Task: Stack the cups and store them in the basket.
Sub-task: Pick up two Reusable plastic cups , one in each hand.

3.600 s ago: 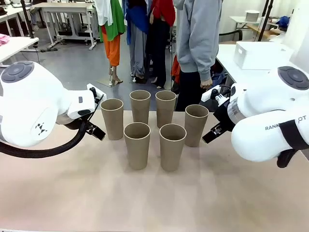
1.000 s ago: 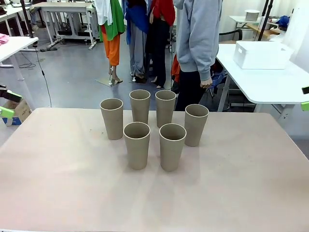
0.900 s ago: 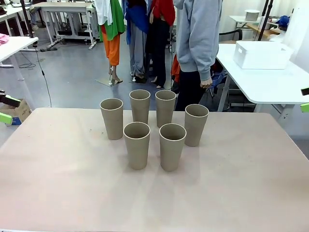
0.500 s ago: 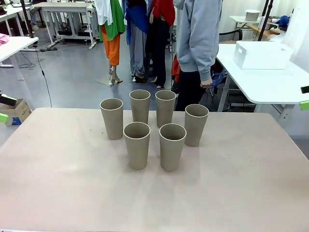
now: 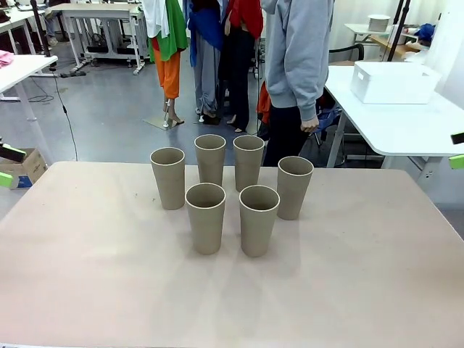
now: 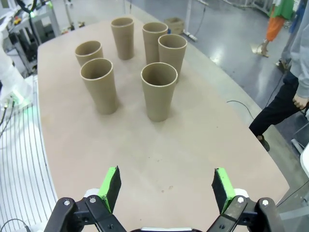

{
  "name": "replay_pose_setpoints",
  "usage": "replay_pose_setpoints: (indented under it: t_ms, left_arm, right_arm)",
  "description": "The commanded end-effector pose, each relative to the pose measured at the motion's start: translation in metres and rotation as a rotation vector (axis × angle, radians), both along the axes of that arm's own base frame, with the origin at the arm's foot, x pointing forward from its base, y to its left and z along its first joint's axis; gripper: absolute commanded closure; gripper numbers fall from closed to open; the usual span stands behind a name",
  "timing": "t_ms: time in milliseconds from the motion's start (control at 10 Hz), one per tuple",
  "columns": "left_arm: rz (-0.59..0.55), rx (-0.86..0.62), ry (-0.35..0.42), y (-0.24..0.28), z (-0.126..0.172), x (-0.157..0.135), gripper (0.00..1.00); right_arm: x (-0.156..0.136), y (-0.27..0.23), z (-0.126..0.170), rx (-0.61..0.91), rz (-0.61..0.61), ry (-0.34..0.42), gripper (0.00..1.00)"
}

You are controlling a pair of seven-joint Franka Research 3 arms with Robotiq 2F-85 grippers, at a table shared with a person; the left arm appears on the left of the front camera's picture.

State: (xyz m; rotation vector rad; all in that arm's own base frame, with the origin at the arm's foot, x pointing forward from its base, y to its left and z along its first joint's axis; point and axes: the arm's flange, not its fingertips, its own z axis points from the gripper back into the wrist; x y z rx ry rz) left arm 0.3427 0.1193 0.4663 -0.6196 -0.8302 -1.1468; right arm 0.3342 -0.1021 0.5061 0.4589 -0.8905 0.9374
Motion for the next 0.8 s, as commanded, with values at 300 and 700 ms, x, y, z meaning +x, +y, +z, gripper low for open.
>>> replay_pose_setpoints:
  t_ms: [300,700]
  left_arm:
    - [-0.008,-0.018,-0.018,0.0003,-0.0007,0.0000,0.00]
    - [-0.008,-0.018,-0.018,0.0003,-0.0007,0.0000,0.00]
  right_arm:
    - [0.0016,-0.0030,0.0002,0.008,0.019,-0.025,0.00]
    - [0.0016,-0.0030,0.0002,0.008,0.019,-0.025,0.00]
